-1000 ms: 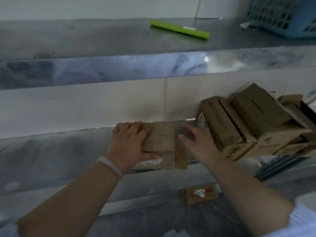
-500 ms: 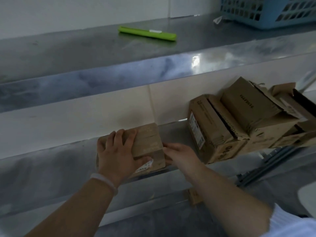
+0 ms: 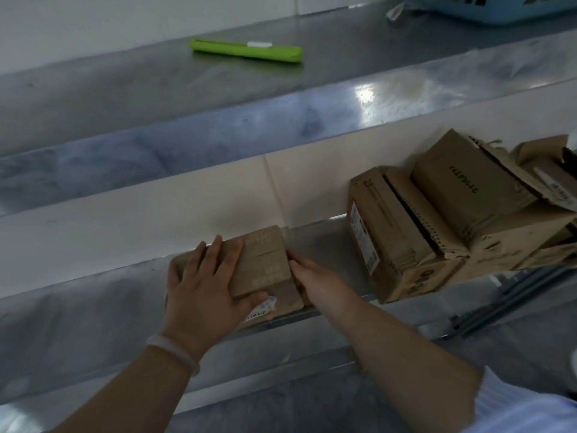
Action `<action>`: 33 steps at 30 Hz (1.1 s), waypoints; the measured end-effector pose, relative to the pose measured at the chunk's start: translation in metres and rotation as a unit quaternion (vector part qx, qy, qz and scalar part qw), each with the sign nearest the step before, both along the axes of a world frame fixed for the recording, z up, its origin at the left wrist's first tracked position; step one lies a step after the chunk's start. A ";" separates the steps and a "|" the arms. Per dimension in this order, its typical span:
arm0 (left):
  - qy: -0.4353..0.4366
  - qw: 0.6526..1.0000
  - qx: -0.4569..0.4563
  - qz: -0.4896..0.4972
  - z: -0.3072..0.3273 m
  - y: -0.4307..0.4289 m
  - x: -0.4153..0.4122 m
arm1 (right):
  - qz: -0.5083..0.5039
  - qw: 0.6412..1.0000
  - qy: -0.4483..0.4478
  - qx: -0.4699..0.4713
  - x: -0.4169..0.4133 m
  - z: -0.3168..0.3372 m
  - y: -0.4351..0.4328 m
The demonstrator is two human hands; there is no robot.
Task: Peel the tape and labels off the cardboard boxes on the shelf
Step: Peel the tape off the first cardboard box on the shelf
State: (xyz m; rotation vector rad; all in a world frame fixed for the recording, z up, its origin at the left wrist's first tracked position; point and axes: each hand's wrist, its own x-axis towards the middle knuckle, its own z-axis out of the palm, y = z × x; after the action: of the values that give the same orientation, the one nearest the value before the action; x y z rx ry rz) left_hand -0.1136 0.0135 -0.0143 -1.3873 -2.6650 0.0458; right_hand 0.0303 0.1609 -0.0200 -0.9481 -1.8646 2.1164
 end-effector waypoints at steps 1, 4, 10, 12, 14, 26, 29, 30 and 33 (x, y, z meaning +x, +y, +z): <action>-0.001 1.000 0.006 -0.001 0.001 -0.002 -0.001 | 0.003 1.000 0.017 0.007 -0.001 0.001 -0.002; -0.003 1.000 0.023 0.003 0.003 -0.008 -0.006 | -0.012 0.998 0.061 0.031 -0.006 0.001 -0.006; -0.011 0.999 0.039 0.009 0.007 -0.015 -0.009 | -0.041 0.996 0.074 0.040 -0.013 0.006 -0.007; -0.016 0.999 0.039 0.012 0.007 -0.016 -0.009 | -0.049 0.995 0.073 0.054 -0.014 0.009 -0.004; -0.019 0.999 0.038 0.014 0.007 -0.014 -0.009 | -0.051 0.994 0.072 0.066 -0.014 0.010 -0.004; -0.023 1.000 -0.004 0.018 0.004 0.007 0.006 | -0.041 0.997 -0.010 0.065 0.011 -0.005 -0.003; -0.023 1.000 0.001 0.021 0.005 0.006 0.005 | -0.018 0.998 -0.018 0.064 0.016 -0.021 -0.003; -0.026 0.999 -0.001 0.021 0.005 0.006 0.005 | -0.007 0.997 -0.013 0.074 0.017 -0.026 -0.002; -0.035 0.999 -0.001 0.021 0.006 0.006 0.001 | -0.003 0.994 -0.020 0.105 0.019 -0.016 -0.006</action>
State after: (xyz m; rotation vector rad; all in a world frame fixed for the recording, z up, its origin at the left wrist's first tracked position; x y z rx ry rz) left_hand -0.1126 0.0195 -0.0081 -1.3580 -2.7507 0.0033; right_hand 0.0493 0.1553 -0.0359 -0.9507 -2.0505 1.8650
